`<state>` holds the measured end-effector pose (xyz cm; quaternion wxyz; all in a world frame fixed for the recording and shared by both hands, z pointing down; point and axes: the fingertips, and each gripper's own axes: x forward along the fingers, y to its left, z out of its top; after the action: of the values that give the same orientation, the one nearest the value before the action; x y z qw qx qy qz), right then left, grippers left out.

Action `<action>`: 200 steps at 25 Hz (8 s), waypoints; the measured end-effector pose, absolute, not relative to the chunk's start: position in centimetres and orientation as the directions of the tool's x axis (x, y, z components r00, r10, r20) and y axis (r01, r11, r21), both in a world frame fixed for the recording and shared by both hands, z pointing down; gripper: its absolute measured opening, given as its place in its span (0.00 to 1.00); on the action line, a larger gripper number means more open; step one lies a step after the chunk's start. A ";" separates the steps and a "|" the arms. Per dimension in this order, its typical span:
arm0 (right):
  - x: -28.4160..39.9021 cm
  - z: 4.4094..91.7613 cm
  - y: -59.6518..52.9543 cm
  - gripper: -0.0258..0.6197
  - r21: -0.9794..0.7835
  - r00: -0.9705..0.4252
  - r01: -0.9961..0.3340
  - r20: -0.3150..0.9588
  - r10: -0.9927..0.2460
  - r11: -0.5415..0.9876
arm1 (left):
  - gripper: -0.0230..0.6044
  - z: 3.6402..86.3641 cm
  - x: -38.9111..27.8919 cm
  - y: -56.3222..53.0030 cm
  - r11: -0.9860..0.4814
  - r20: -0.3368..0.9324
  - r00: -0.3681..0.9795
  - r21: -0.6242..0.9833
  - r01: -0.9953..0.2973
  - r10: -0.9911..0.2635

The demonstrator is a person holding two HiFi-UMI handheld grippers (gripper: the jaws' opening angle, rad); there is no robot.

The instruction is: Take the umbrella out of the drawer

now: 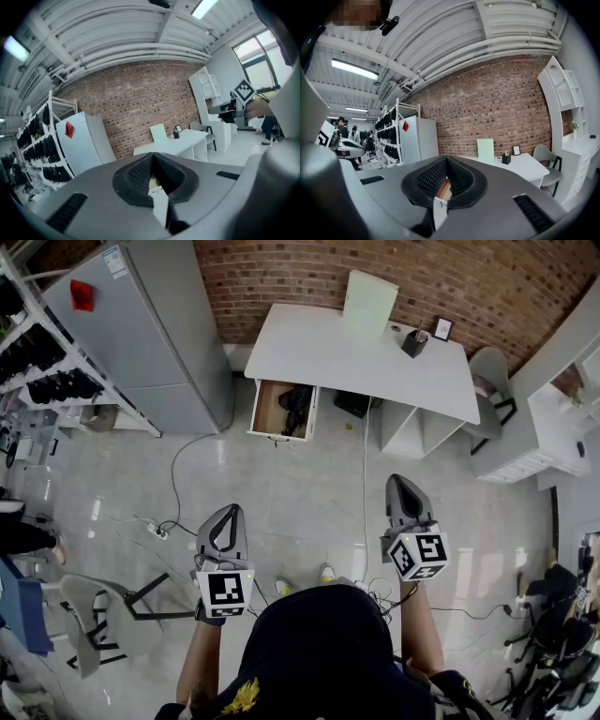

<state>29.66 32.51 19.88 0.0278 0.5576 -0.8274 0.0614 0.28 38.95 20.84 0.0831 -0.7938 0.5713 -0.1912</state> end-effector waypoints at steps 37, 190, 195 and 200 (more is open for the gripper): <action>10.9 22.0 37.7 0.08 0.041 -0.509 -0.852 0.172 -0.843 0.523 | 0.07 27.8 -17.2 47.0 -0.201 0.246 0.161 -0.145 -0.969 -0.956; 9.6 73.1 -21.8 0.11 -0.134 -0.184 -0.981 0.867 -0.462 0.139 | 0.07 53.8 -14.2 -14.8 -0.407 0.624 0.394 0.131 -0.904 -0.675; 13.7 75.8 -22.0 0.10 -0.273 -0.087 -0.903 0.872 -0.482 -0.331 | 0.07 53.1 -15.8 -15.0 -0.376 0.623 0.364 0.119 -0.919 -0.692; 17.3 75.3 -18.9 0.09 -0.466 -0.016 -0.572 0.829 -0.559 -0.675 | 0.07 53.8 -16.0 -14.6 -0.370 0.632 0.357 0.119 -0.922 -0.688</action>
<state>17.26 -18.89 75.26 0.0055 0.7013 -0.4033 0.5878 -15.99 -14.58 53.76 -0.2356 -0.7894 0.5096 -0.2483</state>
